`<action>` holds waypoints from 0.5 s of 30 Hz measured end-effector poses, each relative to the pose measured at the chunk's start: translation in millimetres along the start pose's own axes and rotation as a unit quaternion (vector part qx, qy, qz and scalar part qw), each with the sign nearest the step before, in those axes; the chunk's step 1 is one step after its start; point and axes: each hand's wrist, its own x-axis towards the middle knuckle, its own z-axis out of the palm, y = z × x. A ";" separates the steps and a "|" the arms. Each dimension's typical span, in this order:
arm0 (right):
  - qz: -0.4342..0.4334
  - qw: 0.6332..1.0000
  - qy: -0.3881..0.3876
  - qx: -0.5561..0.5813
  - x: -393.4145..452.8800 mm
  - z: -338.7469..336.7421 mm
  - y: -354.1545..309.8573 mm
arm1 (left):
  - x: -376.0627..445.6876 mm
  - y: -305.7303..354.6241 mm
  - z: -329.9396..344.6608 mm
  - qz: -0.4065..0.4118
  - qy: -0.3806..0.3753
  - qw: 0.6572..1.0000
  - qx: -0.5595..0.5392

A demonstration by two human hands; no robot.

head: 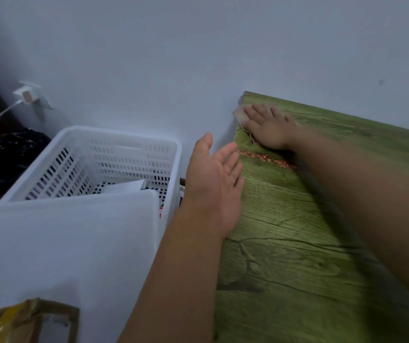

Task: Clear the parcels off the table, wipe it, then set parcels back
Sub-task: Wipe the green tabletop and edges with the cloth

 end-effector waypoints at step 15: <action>0.001 1.000 -0.007 0.010 20.6 -9.3 -6.0 | -0.8 -2.0 5.4 -0.021 0.044 0.999 0.018</action>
